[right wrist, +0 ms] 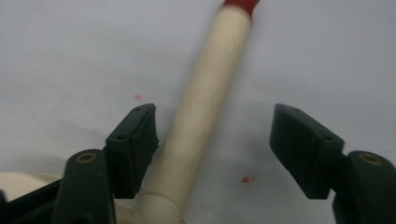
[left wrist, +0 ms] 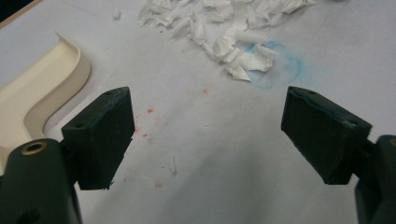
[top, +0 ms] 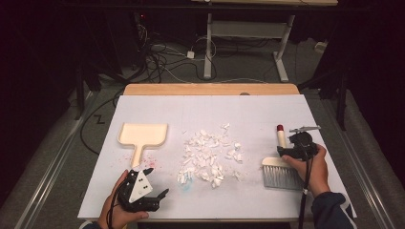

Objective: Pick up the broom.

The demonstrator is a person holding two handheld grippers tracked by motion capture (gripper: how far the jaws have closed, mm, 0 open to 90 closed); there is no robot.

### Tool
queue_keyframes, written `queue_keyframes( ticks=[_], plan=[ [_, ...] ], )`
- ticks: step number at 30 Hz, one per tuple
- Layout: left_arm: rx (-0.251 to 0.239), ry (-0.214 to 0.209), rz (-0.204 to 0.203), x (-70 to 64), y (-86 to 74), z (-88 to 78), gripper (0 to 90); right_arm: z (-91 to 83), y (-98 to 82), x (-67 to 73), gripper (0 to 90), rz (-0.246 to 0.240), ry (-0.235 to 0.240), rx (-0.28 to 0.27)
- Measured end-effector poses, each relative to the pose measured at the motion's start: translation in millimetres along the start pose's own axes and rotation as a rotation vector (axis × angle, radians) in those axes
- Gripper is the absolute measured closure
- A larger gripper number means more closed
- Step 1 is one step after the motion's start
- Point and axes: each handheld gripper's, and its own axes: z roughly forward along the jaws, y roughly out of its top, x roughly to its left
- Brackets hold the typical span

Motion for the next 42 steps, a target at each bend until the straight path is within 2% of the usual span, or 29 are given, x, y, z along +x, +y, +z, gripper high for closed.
queue_keyframes(
  ticks=[1,2,3,4,6,11,13,16,22,26,28,30,32,39,40,42],
  plan=[
    [0.002,-0.001,0.001,-0.3,-0.2,0.4,16.4,2.2,0.2,-2.9,35.5,0.023,0.028,-0.013],
    [0.005,-0.003,0.003,-0.4,-0.4,0.8,16.4,2.8,2.0,-4.4,37.5,0.022,0.038,-0.004],
    [0.008,-0.005,0.005,-0.5,-0.5,1.1,16.4,2.8,4.3,-4.9,41.7,0.012,0.046,0.006],
    [0.007,-0.002,0.015,-0.4,-0.2,1.6,16.4,3.7,6.7,-5.1,48.9,0.023,0.057,0.007],
    [0.006,-0.005,0.022,-2.1,1.1,1.7,16.4,4.7,7.3,-3.2,55.8,0.018,0.047,-0.007],
    [0.01,-0.01,0.034,-4.0,2.4,2.7,16.4,4.9,5.4,-3.5,60.1,0.024,0.054,-0.029],
    [0.01,-0.013,0.032,-4.2,2.7,4.0,16.4,4.8,4.8,-2.4,66.2,0.016,0.051,-0.038],
    [0.014,-0.018,0.036,-4.4,3.1,5.2,16.5,4.7,4.7,-2.1,71.0,0.006,0.061,-0.041],
    [0.015,-0.02,0.033,-3.8,2.7,5.0,16.4,4.0,3.5,-2.3,71.1,-0.003,0.063,-0.056],
    [0.012,-0.02,0.03,-3.7,2.1,4.0,16.4,0.7,2.8,-5.0,71.1,0.004,0.084,-0.074],
    [0.011,-0.019,0.025,-3.3,1.7,3.9,16.4,-2.9,2.1,-7.1,71.2,0.005,0.106,-0.104],
    [0.009,-0.019,0.023,-3.1,1.6,3.3,16.4,-12.6,2.5,-9.5,71.2,0.01,0.114,-0.15],
    [0.006,-0.019,0.021,-3.3,1.6,2.8,16.4,-17.1,2.8,-10.1,71.2,0.009,0.116,-0.171],
    [0.006,-0.017,0.029,-4.7,2.6,2.6,16.4,-53.6,1.8,-11.5,71.3,0.015,0.095,-0.307],
    [0.008,-0.015,0.033,-5.1,2.8,2.6,16.4,-64.5,0.5,-12.5,71.3,0.017,0.099,-0.347],
    [0.007,-0.017,0.034,-5.4,3.3,2.6,16.4,-70.0,0.0,-12.5,71.3,0.017,0.098,-0.364]
  ],
)
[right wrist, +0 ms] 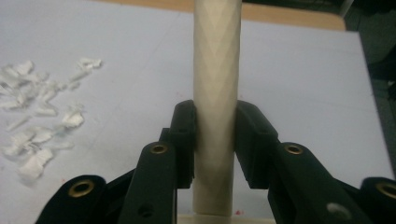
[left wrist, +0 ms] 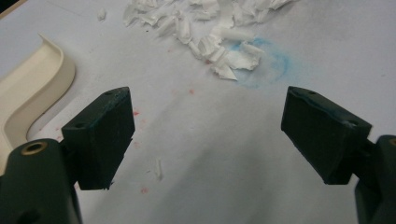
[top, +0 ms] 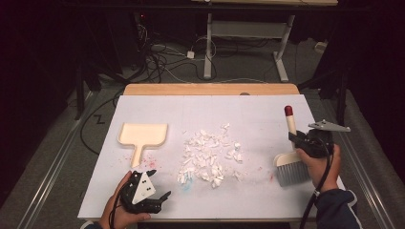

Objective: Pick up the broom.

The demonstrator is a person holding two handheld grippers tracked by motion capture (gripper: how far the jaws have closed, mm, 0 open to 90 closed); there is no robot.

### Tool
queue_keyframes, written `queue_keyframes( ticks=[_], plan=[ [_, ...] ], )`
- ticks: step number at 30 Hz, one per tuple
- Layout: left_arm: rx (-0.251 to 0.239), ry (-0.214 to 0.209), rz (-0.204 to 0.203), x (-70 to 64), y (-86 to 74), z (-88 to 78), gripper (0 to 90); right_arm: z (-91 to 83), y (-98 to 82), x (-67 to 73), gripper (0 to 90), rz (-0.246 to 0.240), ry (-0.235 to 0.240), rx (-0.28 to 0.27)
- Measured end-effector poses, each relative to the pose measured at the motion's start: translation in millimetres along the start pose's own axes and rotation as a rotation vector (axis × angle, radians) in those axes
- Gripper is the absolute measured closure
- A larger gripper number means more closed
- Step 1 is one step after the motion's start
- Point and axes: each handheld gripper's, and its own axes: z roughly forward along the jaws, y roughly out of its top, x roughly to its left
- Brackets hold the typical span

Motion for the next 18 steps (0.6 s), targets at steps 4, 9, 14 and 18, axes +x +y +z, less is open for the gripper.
queue_keyframes(
  ticks=[4,9,14,18],
  plan=[
    [-0.014,-0.004,-0.012,-0.1,2.5,-0.3,16.5,-19.1,5.5,4.1,71.4,-0.014,0.013,-0.063],
    [-0.073,-0.02,-0.033,-2.6,17.2,-2.2,16.6,-39.0,12.7,16.1,71.4,-0.044,0.014,-0.137],
    [-0.164,-0.077,-0.049,-11.8,49.9,-2.6,18.0,-57.1,21.4,36.5,71.4,-0.078,0.04,-0.204],
    [-0.24,-0.151,-0.055,-25.6,86.2,3.0,19.1,-68.3,26.3,60.2,71.4,-0.108,0.077,-0.25]
  ],
)
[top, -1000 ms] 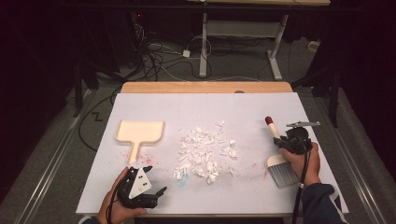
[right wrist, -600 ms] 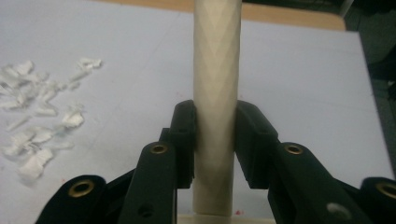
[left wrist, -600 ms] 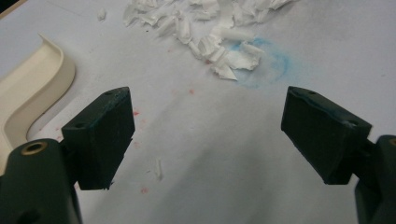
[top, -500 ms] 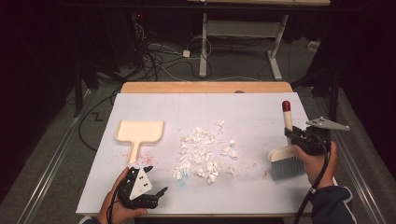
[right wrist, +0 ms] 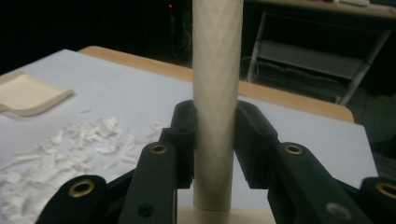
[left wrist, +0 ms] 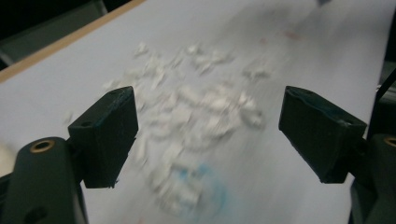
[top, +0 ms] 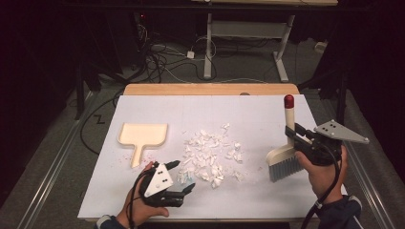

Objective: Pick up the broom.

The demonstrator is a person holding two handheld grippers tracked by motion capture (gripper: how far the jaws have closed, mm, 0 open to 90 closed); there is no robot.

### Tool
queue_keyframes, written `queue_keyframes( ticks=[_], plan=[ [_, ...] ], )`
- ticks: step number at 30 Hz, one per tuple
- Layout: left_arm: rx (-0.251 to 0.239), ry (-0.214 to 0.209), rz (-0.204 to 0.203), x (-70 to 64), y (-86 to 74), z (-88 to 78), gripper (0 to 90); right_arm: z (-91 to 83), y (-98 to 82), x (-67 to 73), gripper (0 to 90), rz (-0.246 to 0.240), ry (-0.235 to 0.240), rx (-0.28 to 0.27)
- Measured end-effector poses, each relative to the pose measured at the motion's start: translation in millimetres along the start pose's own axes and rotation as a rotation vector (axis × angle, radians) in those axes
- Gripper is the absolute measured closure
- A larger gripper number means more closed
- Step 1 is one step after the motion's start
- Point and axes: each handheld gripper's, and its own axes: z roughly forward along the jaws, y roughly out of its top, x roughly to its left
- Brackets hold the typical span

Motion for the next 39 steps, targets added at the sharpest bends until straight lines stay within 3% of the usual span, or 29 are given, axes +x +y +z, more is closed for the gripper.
queue_keyframes(
  ticks=[1,4,5,6,7,12,13,17,19,23,26,28,30,31,32,34,35,36,37,38,39],
  plan=[
    [-0.026,-0.032,-0.006,-4.0,9.0,5.1,19.1,-1.4,3.7,13.0,71.4,-0.017,0.021,-0.014],
    [-0.069,-0.07,-0.001,-18.7,34.7,24.5,19.7,-0.5,5.6,32.2,71.4,-0.04,0.059,-0.036],
    [-0.084,-0.091,-0.005,-27.2,47.6,39.4,20.4,0.3,5.6,38.3,71.4,-0.051,0.067,-0.039],
    [-0.084,-0.091,-0.005,-27.2,47.6,39.4,20.7,0.3,5.6,38.3,71.4,-0.051,0.067,-0.039],
    [-0.085,-0.119,-0.011,-33.8,56.0,54.3,20.7,2.1,4.7,49.8,71.4,-0.067,0.087,-0.044],
    [-0.08,-0.156,-0.039,-43.5,62.8,78.7,22.4,5.1,0.6,69.6,71.4,-0.077,0.121,-0.054],
    [-0.068,-0.139,-0.054,-45.3,63.8,87.7,25.7,5.9,-1.1,79.2,71.3,-0.093,0.142,-0.053],
    [-0.063,-0.165,-0.117,-40.0,56.9,98.4,34.7,4.3,-3.8,93.8,71.3,-0.109,0.172,-0.065],
    [-0.105,-0.184,-0.113,-39.8,50.9,96.5,40.8,3.5,-3.7,99.2,71.3,-0.124,0.194,-0.059],
    [-0.115,-0.19,-0.075,-38.3,46.9,90.9,57.7,-1.0,-3.4,105.2,71.1,-0.138,0.217,-0.071],
    [-0.12,-0.193,-0.08,-32.5,46.6,84.5,62.5,-5.6,-2.9,104.7,70.9,-0.139,0.235,-0.091],
    [-0.117,-0.208,-0.069,-26.3,47.2,77.4,64.1,-12.7,0.7,99.7,69.4,-0.148,0.29,-0.101],
    [-0.09,-0.222,-0.027,-20.6,49.5,67.0,64.5,-15.5,0.3,97.2,67.8,-0.151,0.322,-0.113],
    [-0.09,-0.222,-0.027,-20.6,49.5,67.0,64.6,-15.5,0.3,97.2,67.8,-0.151,0.322,-0.113],
    [-0.085,-0.231,-0.001,-18.0,48.3,60.8,64.6,-17.6,-0.5,95.3,60.6,-0.177,0.34,-0.114],
    [-0.089,-0.243,0.009,-16.1,46.9,57.5,64.6,-19.0,-1.2,94.7,58.3,-0.195,0.354,-0.118],
    [-0.079,-0.25,0.041,-13.9,44.6,51.5,64.6,-21.6,-3.2,93.7,54.4,-0.252,0.368,-0.12],
    [-0.071,-0.261,0.06,-12.8,43.2,48.4,64.7,-22.2,-4.5,92.2,52.2,-0.273,0.404,-0.11],
    [-0.071,-0.261,0.06,-12.8,43.2,48.4,64.6,-22.2,-4.5,92.2,52.2,-0.273,0.404,-0.11],
    [-0.06,-0.284,0.077,-11.5,41.7,45.6,64.6,-22.7,-6.4,90.8,51.2,-0.292,0.429,-0.099],
    [-0.047,-0.298,0.097,-10.9,40.3,42.9,64.6,-20.1,-11.0,86.2,47.1,-0.349,0.477,-0.062]
  ],
)
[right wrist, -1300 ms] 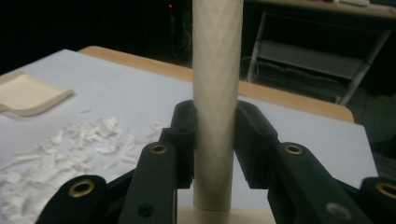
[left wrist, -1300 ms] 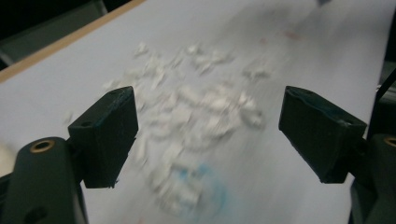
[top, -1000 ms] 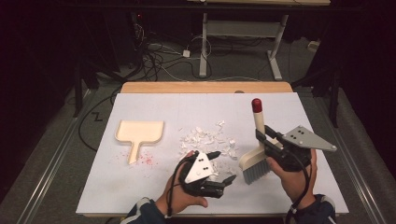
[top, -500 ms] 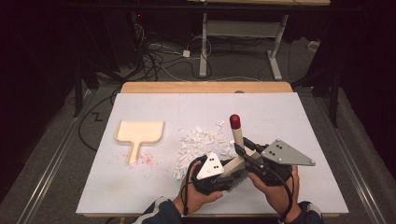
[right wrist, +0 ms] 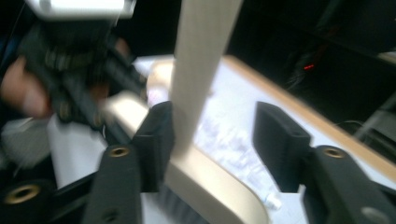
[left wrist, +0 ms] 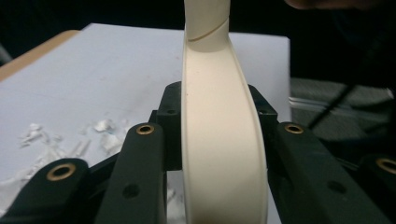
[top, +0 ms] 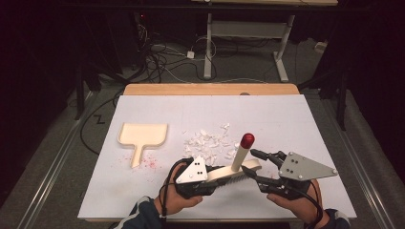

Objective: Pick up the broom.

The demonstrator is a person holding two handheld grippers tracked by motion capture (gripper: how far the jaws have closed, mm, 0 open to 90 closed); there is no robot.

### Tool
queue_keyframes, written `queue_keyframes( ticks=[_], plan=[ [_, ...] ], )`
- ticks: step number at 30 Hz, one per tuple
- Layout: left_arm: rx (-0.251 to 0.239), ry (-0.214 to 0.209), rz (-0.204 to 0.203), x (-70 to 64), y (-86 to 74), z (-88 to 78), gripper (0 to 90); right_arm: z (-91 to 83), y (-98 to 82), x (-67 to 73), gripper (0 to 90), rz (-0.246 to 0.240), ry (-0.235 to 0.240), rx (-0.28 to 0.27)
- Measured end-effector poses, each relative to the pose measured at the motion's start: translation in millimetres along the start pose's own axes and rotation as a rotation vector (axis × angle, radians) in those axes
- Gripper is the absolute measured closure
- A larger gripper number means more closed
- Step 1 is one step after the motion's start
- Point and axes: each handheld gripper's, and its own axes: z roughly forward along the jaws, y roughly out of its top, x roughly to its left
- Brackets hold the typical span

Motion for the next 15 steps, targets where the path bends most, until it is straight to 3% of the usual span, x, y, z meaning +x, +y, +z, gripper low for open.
queue_keyframes(
  ticks=[2,3,9,11,13,14,15],
  plan=[
    [0.041,-0.036,0.034,-1.3,-4.7,-6.3,64.6,0.4,-7.2,-1.6,43.5,-0.025,0.036,0.019],
    [0.046,-0.055,0.035,-1.4,-6.6,-7.9,64.6,2.1,-10.3,-2.1,43.4,-0.041,0.091,0.038],
    [0.061,-0.165,0.069,-4.4,-12.4,-12.6,64.5,26.3,-25.1,7.9,39.2,-0.094,0.266,0.159],
    [0.069,-0.195,0.092,-6.7,-12.2,-11.5,64.5,34.1,-29.1,11.7,41.2,-0.096,0.301,0.172],
    [0.07,-0.22,0.102,-8.3,-11.9,-10.1,64.5,41.1,-32.2,15.2,45.8,-0.112,0.368,0.192],
    [0.07,-0.22,0.102,-8.3,-11.9,-10.1,64.4,41.1,-32.2,15.2,45.8,-0.112,0.368,0.192],
    [0.08,-0.237,0.114,-9.7,-12.4,-8.5,64.4,45.7,-34.0,18.5,54.3,-0.114,0.424,0.211]
  ],
)
